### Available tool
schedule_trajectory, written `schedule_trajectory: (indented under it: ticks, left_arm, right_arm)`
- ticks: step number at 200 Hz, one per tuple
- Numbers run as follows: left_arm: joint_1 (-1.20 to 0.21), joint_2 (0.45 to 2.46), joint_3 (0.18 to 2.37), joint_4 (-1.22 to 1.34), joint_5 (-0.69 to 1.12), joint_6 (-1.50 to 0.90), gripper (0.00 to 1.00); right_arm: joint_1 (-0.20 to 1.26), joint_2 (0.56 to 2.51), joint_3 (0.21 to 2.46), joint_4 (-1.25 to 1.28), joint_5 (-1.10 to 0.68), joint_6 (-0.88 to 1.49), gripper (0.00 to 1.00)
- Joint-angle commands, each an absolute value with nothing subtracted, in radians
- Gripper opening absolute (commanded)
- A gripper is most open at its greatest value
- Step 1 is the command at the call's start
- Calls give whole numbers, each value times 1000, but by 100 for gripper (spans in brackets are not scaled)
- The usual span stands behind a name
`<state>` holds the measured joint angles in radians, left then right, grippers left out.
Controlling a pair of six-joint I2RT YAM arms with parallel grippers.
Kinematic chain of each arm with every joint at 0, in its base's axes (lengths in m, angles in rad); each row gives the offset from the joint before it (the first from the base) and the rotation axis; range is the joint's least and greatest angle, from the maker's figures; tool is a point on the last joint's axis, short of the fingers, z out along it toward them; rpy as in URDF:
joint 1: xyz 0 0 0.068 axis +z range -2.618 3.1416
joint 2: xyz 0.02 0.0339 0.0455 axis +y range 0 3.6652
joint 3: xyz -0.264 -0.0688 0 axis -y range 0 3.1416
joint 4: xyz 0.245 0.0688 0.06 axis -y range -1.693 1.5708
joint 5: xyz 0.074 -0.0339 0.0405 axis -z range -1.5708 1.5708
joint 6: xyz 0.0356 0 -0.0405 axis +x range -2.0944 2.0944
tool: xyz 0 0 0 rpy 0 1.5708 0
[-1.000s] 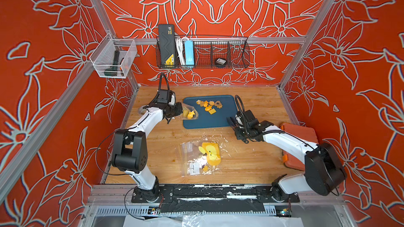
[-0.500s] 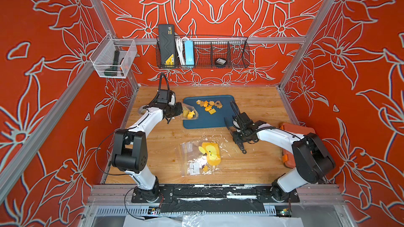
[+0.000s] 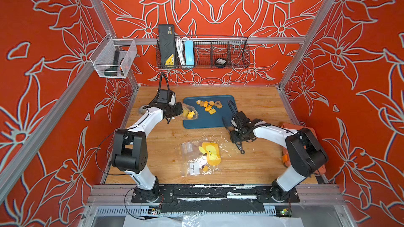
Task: Put the cookies into a resealable bag to prevent moisture
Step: Place the clamp on the tray, then place the ziploc bag at the center of the board.
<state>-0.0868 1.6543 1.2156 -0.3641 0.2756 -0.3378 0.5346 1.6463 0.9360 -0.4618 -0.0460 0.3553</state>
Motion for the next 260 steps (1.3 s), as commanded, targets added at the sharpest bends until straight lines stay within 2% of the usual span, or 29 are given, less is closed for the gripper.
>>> schedule_trajectory:
  ticks: [1, 48, 98, 154, 187, 228, 260]
  left_arm:
    - [-89, 1631, 1223, -359, 285, -328, 0]
    - [-88, 1625, 1222, -359, 279, -329, 0]
    - [-91, 1591, 1262, -418, 260, -319, 0]
    - [-143, 1468, 1338, -533, 259, -296, 0]
    - [-237, 1435, 1373, -590, 258, -290, 0]
    - [-347, 1448, 1392, -591, 296, -340, 0]
    - [-448, 1480, 1396, -564, 309, -382, 0]
  right_arm:
    - [532, 1647, 970, -457, -56, 359, 72]
    - [531, 1552, 969, -483, -34, 357, 98]
    - [532, 1297, 866, -458, 55, 370, 98]
    - [531, 1059, 813, -442, 70, 387, 98]
    - [531, 1015, 818, -449, 43, 378, 98]
    - [531, 1053, 864, -468, -141, 369, 96]
    - [531, 1045, 861, -465, -120, 379, 91]
